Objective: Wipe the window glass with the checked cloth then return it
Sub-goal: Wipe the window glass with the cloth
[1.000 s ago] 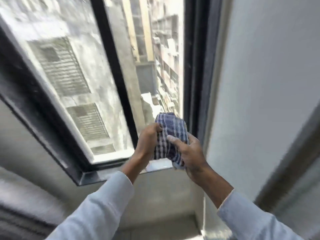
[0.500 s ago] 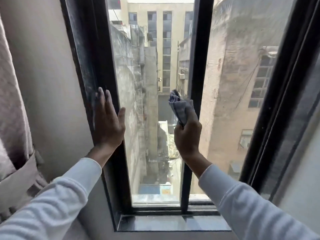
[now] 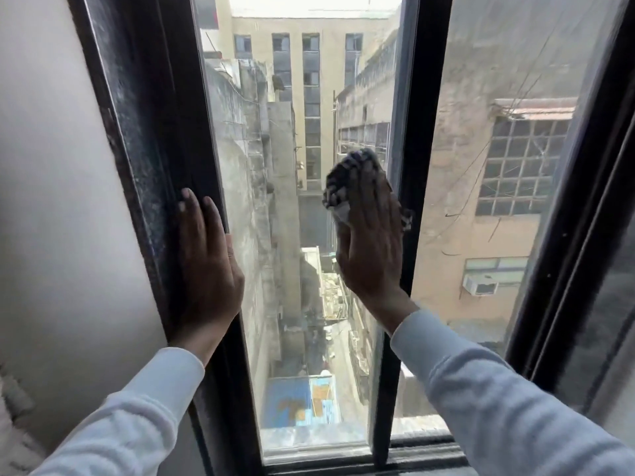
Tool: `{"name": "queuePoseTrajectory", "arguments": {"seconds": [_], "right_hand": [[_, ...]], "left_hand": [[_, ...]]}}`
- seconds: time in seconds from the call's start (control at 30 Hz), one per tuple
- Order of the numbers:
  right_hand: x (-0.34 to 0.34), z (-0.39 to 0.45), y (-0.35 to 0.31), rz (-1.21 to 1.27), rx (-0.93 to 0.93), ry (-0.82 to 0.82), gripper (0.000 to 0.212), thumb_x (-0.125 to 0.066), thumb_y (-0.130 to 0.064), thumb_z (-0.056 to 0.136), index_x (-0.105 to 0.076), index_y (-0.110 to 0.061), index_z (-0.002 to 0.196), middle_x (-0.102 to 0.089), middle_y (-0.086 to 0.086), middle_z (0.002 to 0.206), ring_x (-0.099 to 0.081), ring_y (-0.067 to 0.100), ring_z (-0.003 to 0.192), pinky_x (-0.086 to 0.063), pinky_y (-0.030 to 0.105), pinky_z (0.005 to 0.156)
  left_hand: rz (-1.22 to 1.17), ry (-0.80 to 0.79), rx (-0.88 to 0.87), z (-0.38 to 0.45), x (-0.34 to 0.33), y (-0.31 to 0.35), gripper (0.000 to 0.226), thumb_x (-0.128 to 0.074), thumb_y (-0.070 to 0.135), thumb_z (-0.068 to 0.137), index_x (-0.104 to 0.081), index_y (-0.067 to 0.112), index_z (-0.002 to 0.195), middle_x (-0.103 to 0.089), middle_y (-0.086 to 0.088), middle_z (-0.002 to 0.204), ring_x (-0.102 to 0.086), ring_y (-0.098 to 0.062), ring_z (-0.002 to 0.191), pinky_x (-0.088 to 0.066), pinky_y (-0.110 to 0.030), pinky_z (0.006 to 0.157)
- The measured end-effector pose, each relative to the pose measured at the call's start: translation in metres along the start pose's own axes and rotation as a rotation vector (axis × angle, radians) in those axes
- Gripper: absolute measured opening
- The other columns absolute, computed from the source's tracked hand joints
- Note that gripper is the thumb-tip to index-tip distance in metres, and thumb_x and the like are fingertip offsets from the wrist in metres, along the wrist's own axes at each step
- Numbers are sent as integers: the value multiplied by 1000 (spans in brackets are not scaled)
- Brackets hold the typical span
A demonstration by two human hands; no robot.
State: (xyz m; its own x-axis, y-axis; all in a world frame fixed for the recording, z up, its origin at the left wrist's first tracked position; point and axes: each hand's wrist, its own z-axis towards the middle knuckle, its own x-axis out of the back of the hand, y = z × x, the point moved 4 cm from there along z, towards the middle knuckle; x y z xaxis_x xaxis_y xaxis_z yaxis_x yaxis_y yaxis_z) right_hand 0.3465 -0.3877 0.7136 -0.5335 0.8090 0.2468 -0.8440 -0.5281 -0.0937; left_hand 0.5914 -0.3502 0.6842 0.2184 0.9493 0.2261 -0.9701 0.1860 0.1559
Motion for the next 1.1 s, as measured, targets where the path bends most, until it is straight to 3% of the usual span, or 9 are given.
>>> {"name": "queuePoseTrajectory", "arguments": {"seconds": [0.13, 0.2, 0.37, 0.53, 0.7, 0.8, 0.9, 1.0, 1.1], "right_hand": [[-12, -39, -36, -13, 369, -200, 69, -61, -22, 108, -35, -17, 172, -29, 5, 182, -19, 25, 172, -16, 45, 140], [-18, 4, -37, -34, 501, -128, 70, -57, -22, 109, -31, -19, 173, -30, 4, 182, -22, 25, 172, -11, 43, 142], [-6, -21, -6, 0, -41, -9, 69, -56, -20, 111, -29, -15, 174, -17, 5, 185, -7, 27, 174, -9, 47, 142], [-21, -23, -41, -72, 525, -180, 76, -64, -19, 105, -31, -25, 174, -31, 1, 182, -22, 23, 171, -17, 44, 140], [-9, -46, 4, -28, -158, -37, 71, -47, -26, 115, -14, -23, 177, -9, 5, 187, 4, 23, 174, -6, 48, 141], [-24, -110, -35, 1, 52, -289, 79, -56, -28, 111, -10, -25, 176, -3, -1, 185, 25, 18, 170, 2, 47, 141], [-33, -55, -39, -30, 337, -217, 69, -51, -35, 112, -27, -24, 175, -10, -3, 185, 15, 15, 172, 5, 40, 141], [-23, -10, -3, -8, 103, -41, 66, -45, -32, 115, -22, -21, 176, -5, -3, 187, -3, 22, 175, -7, 45, 141], [-18, -61, -24, 65, -106, -112, 71, -51, -27, 112, -22, -21, 176, -2, -1, 187, -4, 28, 174, -20, 58, 138]], "left_hand": [[2, 8, 21, 5, 3, 9, 58, -40, 3, 114, -25, -13, 168, -15, -39, 177, -15, -51, 168, -4, -45, 141], [0, 26, 29, 3, 4, 12, 58, -43, 0, 113, -27, -14, 166, -18, -39, 176, -17, -52, 167, -4, -42, 141], [-46, 47, 42, 5, 6, 13, 56, -44, -3, 112, -30, -15, 165, -20, -40, 176, -18, -52, 167, -4, -40, 141], [-36, 39, 56, 7, 9, 14, 55, -39, 2, 115, -28, -12, 167, -20, -37, 177, -19, -51, 167, -8, -45, 141], [-69, 18, 50, 1, 11, 12, 56, -38, 4, 115, -26, -12, 168, -18, -38, 177, -17, -51, 168, -8, -47, 141], [-100, -2, 61, 2, 13, 13, 56, -40, 1, 114, -27, -13, 167, -18, -39, 177, -17, -52, 167, -5, -44, 141], [-106, 7, 65, 2, 15, 13, 56, -41, -1, 113, -28, -12, 167, -17, -37, 178, -16, -50, 168, -4, -39, 141], [-115, 6, 69, 1, 13, 12, 58, -42, -1, 113, -27, -11, 168, -15, -35, 179, -14, -48, 169, -3, -38, 141], [-134, -7, 71, 2, 13, 12, 58, -42, -1, 113, -26, -11, 168, -14, -34, 179, -13, -48, 169, -2, -38, 141]]}}
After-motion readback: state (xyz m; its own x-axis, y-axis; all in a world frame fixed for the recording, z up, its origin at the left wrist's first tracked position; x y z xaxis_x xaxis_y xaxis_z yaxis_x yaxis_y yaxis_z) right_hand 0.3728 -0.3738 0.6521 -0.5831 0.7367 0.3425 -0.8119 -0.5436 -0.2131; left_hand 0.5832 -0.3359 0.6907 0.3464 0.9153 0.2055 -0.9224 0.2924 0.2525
